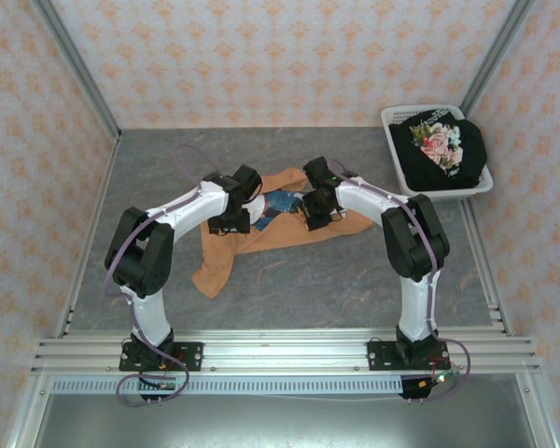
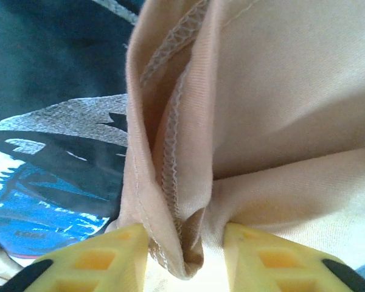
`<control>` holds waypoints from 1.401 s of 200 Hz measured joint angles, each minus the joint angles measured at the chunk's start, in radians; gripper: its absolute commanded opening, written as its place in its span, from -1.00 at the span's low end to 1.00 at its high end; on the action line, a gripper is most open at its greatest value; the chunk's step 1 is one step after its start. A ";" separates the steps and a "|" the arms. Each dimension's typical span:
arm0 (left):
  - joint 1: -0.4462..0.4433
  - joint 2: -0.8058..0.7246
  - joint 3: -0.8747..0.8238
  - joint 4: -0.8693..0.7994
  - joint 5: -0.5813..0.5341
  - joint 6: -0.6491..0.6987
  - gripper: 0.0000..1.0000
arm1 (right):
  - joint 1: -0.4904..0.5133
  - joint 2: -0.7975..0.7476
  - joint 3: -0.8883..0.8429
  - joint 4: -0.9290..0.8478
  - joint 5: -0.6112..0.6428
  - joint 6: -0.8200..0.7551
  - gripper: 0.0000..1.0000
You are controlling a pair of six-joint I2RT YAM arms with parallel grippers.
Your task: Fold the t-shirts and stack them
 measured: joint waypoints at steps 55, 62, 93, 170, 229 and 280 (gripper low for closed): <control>0.000 0.000 0.000 0.010 0.000 0.000 0.17 | 0.000 0.000 0.000 0.003 0.001 0.028 -0.79; 0.000 0.000 0.000 0.010 0.000 0.000 0.17 | 0.000 0.000 0.000 0.003 0.004 0.029 -0.91; 0.000 0.000 0.000 0.010 0.000 0.000 0.17 | 0.000 -0.019 -0.003 -0.013 0.020 0.028 -1.00; 0.011 0.000 0.000 0.011 0.003 -0.019 0.23 | -0.062 -0.361 -0.146 -0.183 0.087 -0.189 -1.00; 0.048 0.002 0.000 0.018 0.019 -0.045 0.30 | -0.112 -0.595 -0.405 -0.372 0.084 -0.487 -1.00; 0.048 0.020 0.012 0.007 0.041 -0.029 0.32 | -0.175 -0.576 -0.531 -0.441 0.170 -0.675 -1.00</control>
